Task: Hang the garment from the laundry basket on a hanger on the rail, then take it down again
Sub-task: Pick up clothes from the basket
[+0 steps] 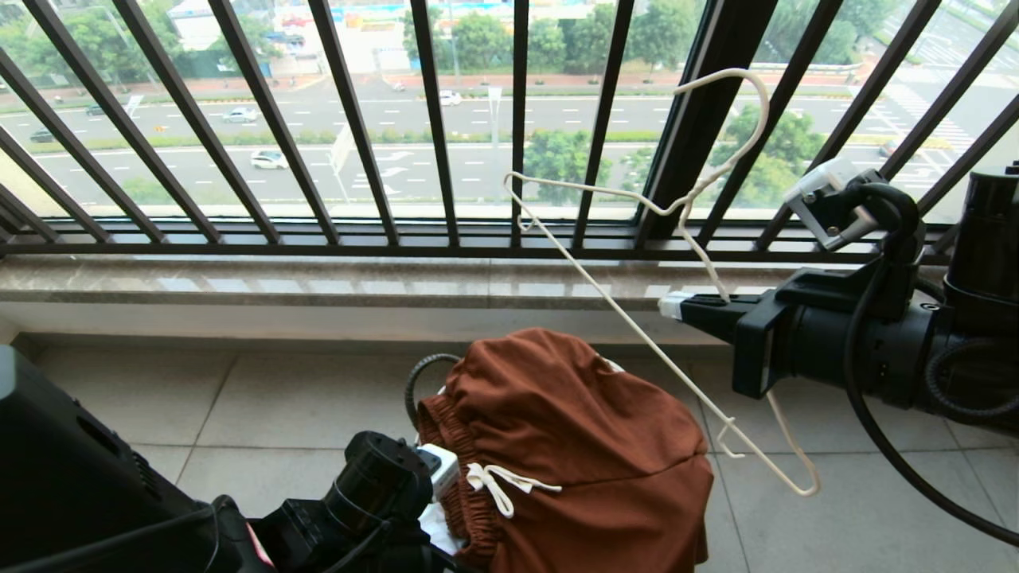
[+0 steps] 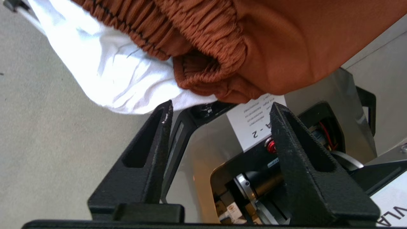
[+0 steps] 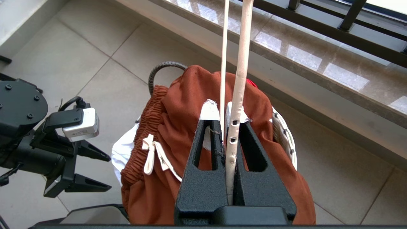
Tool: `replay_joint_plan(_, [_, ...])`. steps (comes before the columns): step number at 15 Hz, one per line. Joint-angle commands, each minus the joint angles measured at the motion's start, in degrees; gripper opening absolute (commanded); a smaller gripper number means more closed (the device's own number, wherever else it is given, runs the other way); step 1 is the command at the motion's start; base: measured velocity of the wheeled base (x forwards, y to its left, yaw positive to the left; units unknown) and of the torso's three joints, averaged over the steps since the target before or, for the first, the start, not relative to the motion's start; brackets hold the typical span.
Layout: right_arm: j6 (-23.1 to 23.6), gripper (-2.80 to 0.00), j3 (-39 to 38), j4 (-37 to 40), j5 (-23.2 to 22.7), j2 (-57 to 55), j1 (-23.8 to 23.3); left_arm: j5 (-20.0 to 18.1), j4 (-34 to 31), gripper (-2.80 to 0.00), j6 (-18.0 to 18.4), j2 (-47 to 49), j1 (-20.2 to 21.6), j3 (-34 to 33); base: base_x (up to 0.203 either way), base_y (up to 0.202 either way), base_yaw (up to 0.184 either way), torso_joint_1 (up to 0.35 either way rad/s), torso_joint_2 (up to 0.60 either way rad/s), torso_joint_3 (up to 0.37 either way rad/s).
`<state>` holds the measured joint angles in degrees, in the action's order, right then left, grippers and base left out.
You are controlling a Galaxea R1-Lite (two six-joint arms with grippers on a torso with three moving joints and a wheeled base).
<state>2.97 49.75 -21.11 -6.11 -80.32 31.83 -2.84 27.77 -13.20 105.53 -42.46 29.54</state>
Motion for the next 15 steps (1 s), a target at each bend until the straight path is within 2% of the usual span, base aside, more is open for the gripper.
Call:
replay_joint_plan(1, [0.0, -2.80, 0.0, -0.4, 0.0, 0.2, 0.0, -0.1, 7.2, 0.00, -0.2, 2.5, -0.3, -1.4, 0.000, 0.000, 0.000, 0.000, 0.00, 0.000])
replay_joint_plan(4, [0.0, -2.80, -0.1, -0.9, 0.0, 0.2, 0.0, -0.2, 20.2, 0.00, -0.3, 8.8, -0.3, -4.0, 0.000, 0.000, 0.000, 0.000, 0.00, 0.000])
replay_joint_plan(6, [0.0, -2.80, -0.1, -0.9, 0.0, 0.0, 0.0, -0.2, 24.5, 0.00, -0.2, 10.2, -0.4, -5.1, 0.000, 0.000, 0.000, 0.000, 0.00, 0.000])
replay_joint_plan(15, [0.1, -2.80, -0.1, -0.9, -0.1, -0.1, 0.1, -0.2, 24.9, 0.00, -0.4, 10.5, -1.4, -5.9, 0.000, 0.000, 0.000, 0.000, 0.00, 0.000])
